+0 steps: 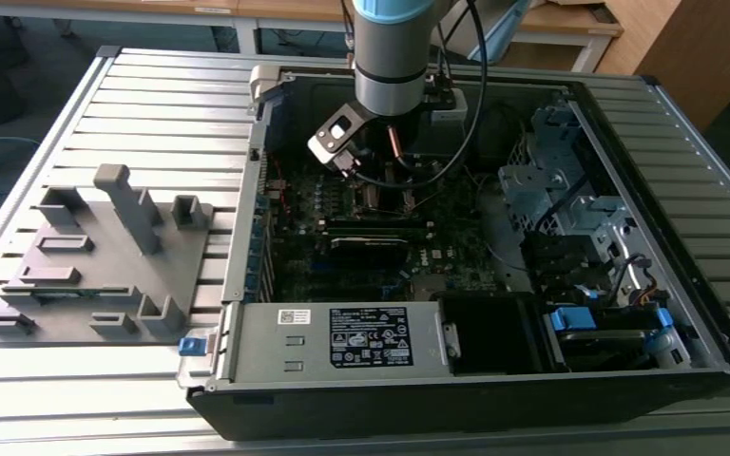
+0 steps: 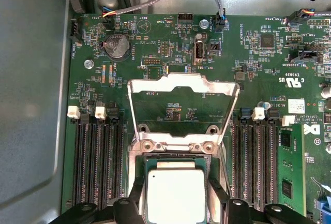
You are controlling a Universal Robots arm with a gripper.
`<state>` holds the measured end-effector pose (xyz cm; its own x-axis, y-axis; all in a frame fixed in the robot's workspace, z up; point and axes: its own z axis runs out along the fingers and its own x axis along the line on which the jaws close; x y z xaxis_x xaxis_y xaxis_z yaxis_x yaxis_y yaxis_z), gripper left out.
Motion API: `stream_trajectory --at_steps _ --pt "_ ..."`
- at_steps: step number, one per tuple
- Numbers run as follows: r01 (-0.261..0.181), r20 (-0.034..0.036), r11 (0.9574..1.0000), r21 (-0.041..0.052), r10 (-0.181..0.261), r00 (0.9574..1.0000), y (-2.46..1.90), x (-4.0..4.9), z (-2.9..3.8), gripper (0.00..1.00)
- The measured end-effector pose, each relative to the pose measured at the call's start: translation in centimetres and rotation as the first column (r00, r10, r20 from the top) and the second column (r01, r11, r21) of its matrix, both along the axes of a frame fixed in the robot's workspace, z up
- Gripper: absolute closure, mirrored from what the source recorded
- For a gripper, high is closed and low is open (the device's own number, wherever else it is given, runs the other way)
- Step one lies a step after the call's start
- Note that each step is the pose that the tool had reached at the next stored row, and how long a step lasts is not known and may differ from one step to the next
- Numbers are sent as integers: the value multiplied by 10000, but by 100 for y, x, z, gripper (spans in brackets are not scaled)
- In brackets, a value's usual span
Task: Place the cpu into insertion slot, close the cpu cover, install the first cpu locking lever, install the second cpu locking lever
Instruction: 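Place the cpu into insertion slot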
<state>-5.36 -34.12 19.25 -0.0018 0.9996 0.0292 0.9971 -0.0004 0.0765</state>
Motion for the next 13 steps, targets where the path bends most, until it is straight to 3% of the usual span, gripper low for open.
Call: stream_trajectory --at_steps 13 --pt "0 0 10000 0 0 10000 0 0 2 46"
